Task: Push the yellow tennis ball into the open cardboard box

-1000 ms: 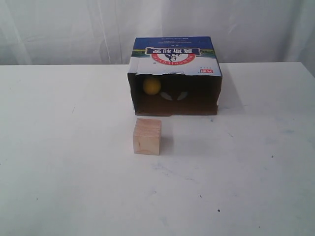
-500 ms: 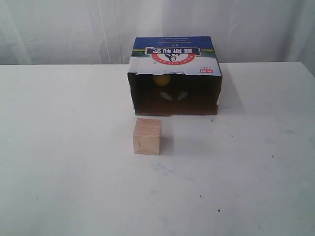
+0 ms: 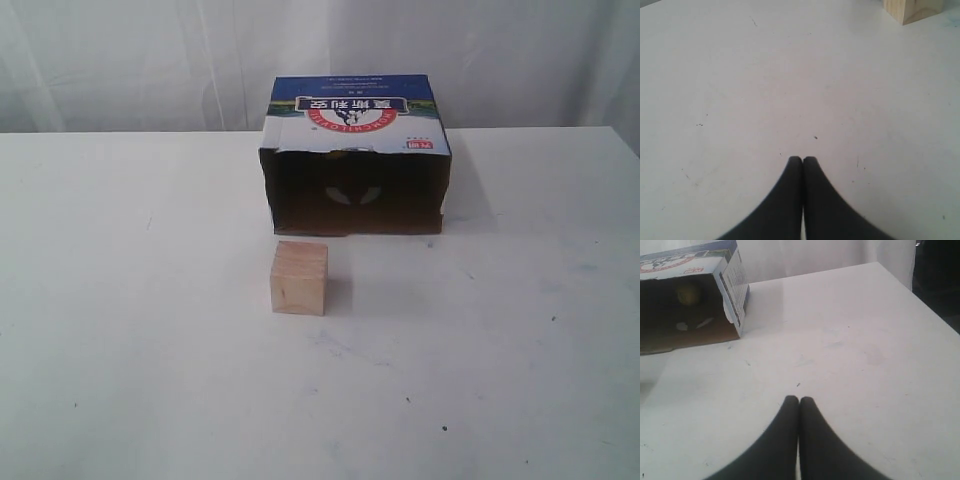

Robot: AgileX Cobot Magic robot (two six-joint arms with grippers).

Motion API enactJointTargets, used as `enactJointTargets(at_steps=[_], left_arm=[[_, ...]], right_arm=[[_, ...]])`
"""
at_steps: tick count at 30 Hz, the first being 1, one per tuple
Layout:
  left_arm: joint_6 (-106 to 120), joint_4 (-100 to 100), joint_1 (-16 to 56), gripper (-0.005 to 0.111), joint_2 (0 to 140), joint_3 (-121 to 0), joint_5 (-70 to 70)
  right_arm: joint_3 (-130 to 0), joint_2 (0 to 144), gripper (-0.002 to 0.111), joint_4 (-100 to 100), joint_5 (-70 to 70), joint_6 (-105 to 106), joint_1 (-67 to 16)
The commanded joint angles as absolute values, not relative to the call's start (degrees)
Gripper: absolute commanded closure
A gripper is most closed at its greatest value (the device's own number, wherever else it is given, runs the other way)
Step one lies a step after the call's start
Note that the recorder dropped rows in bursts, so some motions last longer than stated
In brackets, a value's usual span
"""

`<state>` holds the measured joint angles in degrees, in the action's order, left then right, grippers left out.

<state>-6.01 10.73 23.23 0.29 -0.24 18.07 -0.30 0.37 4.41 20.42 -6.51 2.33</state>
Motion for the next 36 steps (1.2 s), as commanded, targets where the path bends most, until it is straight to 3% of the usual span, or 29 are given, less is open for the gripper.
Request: enactJointTargets(at_steps=[1,9,20,36], left_arm=[[-6.1,10.7,23.5,0.107,0.0,0.0,18.0],[-6.1,10.7,23.0,0.107,0.0,0.0,18.0],[-6.1,10.7,11.8,0.107,0.0,0.0,18.0],[-6.1,10.7,12.8,0.107,0.0,0.0,18.0]], right_arm=[[0.0,0.0,0.108,4.5,19.7,-6.2,2.8],[0.0,0.0,0.108,4.5,19.7,-6.2,2.8],[0.0,0.0,0.108,4.5,19.7,-6.2,2.8],[0.0,0.0,0.108,4.5,19.7,-6.2,2.8]])
